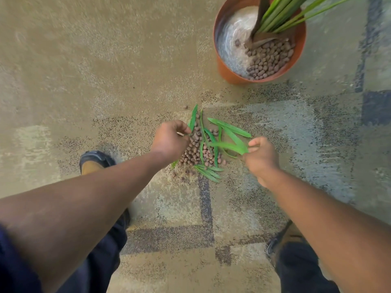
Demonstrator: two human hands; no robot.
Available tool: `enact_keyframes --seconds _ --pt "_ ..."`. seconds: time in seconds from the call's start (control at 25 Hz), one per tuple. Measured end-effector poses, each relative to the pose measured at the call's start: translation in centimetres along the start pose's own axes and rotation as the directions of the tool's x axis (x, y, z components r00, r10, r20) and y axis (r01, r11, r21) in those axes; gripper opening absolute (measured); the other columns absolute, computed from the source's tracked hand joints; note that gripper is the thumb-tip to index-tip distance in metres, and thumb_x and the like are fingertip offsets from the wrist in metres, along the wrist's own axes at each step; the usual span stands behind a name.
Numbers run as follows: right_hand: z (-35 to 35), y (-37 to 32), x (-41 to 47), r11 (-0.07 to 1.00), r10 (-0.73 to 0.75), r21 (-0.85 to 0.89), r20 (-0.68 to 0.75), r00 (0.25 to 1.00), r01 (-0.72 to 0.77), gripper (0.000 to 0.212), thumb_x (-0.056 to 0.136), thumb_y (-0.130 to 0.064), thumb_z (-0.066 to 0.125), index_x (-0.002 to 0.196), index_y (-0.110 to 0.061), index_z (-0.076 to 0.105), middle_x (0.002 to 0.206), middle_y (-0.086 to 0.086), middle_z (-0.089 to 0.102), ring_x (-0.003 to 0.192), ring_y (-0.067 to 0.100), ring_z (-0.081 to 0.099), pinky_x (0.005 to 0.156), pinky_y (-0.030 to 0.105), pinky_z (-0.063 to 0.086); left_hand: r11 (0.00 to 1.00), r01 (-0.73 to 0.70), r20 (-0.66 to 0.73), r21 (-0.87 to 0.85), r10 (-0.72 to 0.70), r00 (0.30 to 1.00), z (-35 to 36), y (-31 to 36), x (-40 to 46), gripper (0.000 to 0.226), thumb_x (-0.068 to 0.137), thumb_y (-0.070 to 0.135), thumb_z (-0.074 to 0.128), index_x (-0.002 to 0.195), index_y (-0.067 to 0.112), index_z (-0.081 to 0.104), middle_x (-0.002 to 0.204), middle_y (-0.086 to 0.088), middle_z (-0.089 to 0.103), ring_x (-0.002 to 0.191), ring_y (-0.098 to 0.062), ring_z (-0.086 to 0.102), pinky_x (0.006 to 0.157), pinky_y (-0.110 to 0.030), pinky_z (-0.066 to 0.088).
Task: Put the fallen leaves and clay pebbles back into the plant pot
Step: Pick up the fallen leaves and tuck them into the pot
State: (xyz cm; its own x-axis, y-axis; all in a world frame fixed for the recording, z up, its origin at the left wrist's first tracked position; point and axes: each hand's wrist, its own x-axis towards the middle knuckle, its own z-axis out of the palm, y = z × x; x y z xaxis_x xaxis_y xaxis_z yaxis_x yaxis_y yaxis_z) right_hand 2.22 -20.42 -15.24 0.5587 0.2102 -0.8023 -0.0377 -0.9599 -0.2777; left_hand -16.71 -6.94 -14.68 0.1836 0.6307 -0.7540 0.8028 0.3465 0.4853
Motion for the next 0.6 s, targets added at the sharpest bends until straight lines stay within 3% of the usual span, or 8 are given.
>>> enact_keyframes --seconds 0.16,0.2,0.28,0.36,0.6 --pt "-0.9 1.1 -0.8 0.994 0.048 0.090 0.120 0.992 -0.059 0.046 0.090 0.015 0.062 0.126 -0.014 0.061 0.117 0.005 0.066 0.092 0.014 0.064 0.067 0.022 0.049 0.987 0.098 0.068 -0.130 -0.090 0.994 -0.1 1.5 -0.6 0.018 0.093 -0.006 0.064 0.094 0.011 0.069 0.095 -0.003 0.069 0.059 -0.009 0.057 0.044 -0.012 0.045" --pt "-0.9 1.0 -0.8 0.991 0.059 0.108 0.146 0.988 -0.075 0.045 0.091 0.013 0.062 0.127 -0.014 0.063 0.121 0.007 0.067 0.094 0.014 0.065 0.069 0.022 0.050 0.980 0.117 0.110 -0.159 -0.101 0.989 0.0 1.7 -0.7 0.018 0.093 -0.007 0.063 0.095 0.009 0.070 0.098 -0.008 0.070 0.060 -0.011 0.057 0.048 -0.016 0.049" --pt "-0.8 0.7 -0.8 0.980 0.081 0.161 0.198 0.977 -0.114 0.047 0.093 0.011 0.061 0.132 -0.015 0.063 0.126 0.007 0.065 0.087 0.012 0.064 0.066 0.024 0.052 0.975 0.142 0.195 -0.173 -0.107 0.975 0.2 2.1 -0.9 0.018 0.093 -0.010 0.061 0.096 0.006 0.070 0.100 -0.012 0.070 0.070 -0.018 0.062 0.069 -0.036 0.061" --pt "-0.7 0.2 -1.1 0.962 0.100 0.225 0.242 0.965 -0.156 0.052 0.095 0.010 0.059 0.139 -0.018 0.059 0.122 0.006 0.063 0.076 0.011 0.058 0.060 0.024 0.051 0.972 0.169 0.260 -0.161 -0.123 0.958 0.7 2.6 -1.0 0.019 0.093 -0.011 0.060 0.097 0.005 0.068 0.099 -0.011 0.068 0.081 -0.027 0.062 0.085 -0.050 0.059" --pt "-0.3 -0.2 -1.9 0.837 0.262 0.375 0.364 0.894 -0.398 0.043 0.094 0.013 0.060 0.132 -0.007 0.061 0.118 0.017 0.064 0.087 0.019 0.062 0.065 0.023 0.054 0.969 0.231 0.367 -0.092 -0.183 0.912 2.2 3.1 -1.6 0.031 0.088 -0.006 0.070 0.116 0.006 0.066 0.119 -0.011 0.066 0.102 -0.033 0.071 0.082 -0.035 0.063"
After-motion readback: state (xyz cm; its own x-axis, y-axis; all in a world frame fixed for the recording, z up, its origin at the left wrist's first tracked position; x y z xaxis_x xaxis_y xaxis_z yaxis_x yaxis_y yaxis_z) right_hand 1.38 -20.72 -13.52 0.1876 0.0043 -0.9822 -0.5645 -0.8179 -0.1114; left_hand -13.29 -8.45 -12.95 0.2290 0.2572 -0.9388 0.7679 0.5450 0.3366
